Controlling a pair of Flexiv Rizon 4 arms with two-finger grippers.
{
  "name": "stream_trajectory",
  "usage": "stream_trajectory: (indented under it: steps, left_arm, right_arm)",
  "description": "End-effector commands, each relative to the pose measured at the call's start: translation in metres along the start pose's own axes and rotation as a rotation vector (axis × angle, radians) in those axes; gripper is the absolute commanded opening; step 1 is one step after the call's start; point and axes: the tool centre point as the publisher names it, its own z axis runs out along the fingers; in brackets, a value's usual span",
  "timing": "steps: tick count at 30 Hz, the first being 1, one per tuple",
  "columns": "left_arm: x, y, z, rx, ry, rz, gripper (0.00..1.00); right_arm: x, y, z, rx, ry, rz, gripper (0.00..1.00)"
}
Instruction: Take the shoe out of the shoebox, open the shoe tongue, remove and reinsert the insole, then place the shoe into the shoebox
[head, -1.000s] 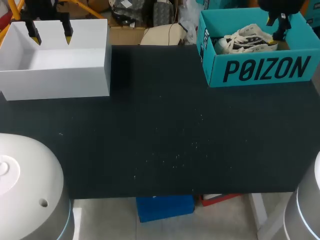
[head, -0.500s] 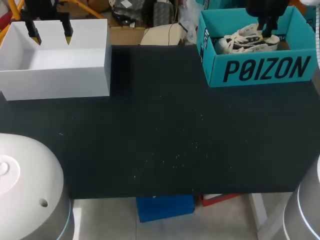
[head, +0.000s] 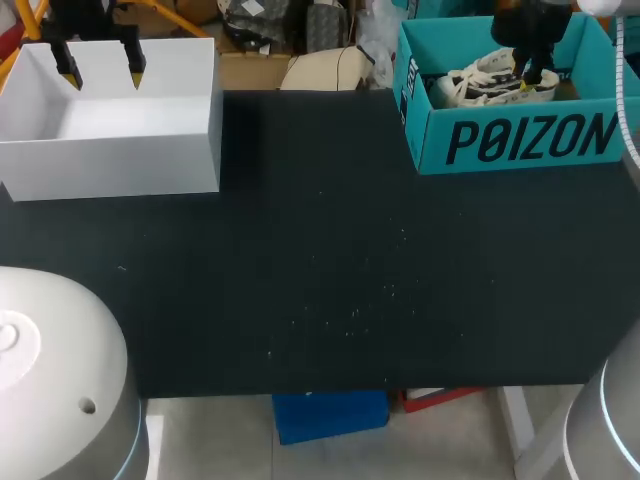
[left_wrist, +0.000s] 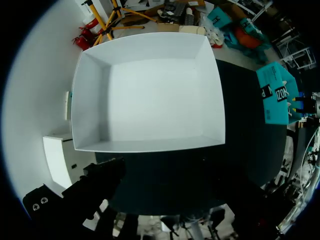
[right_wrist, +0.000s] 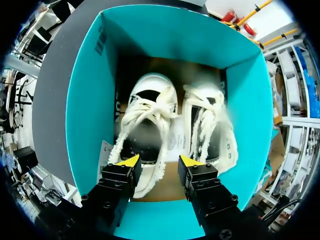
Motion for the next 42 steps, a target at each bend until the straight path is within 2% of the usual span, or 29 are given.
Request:
stream_trajectory:
  steps: [1,11,19,23,25,26,27,34,38,42]
  left_arm:
    - [0.000,0.000,0.000,-0.001,-0.002,-0.001,1.00]
    - [0.000,0.000,0.000,-0.001,-0.002,-0.001,1.00]
    - [0.000,0.000,0.000,-0.001,-0.002,-0.001,1.00]
    - [0.000,0.000,0.000,-0.001,-0.002,-0.001,1.00]
    - [0.000,0.000,0.000,-0.001,-0.002,-0.001,1.00]
    - [0.000,0.000,0.000,-0.001,-0.002,-0.001,1.00]
    - [0.000,0.000,0.000,-0.001,-0.002,-0.001,1.00]
    - [0.000,0.000,0.000,-0.001,-0.002,-0.001,1.00]
    - [0.000,0.000,0.000,-0.001,-0.002,-0.001,1.00]
    - [0.000,0.000,0.000,-0.001,-0.002,-0.001,1.00]
  right_arm:
    - [-0.016,-0.006,0.027,-0.010,0.088,0.004,0.43]
    - [-0.010,-0.009,0.062,-0.020,0.135,0.014,0.35]
    - [-0.005,-0.011,0.084,-0.026,0.149,0.024,0.33]
    - [-0.005,-0.012,0.088,-0.025,0.142,0.035,0.23]
    - [-0.005,-0.013,0.090,-0.022,0.141,0.037,0.13]
    - [-0.005,-0.013,0.090,-0.020,0.139,0.036,0.03]
    - [-0.005,-0.014,0.090,-0.019,0.138,0.034,0.00]
    - [-0.008,-0.022,0.069,-0.023,0.143,0.012,0.00]
    - [-0.010,-0.026,0.044,-0.026,0.162,-0.020,0.00]
    - [-0.018,-0.026,0.010,-0.017,0.136,-0.028,0.00]
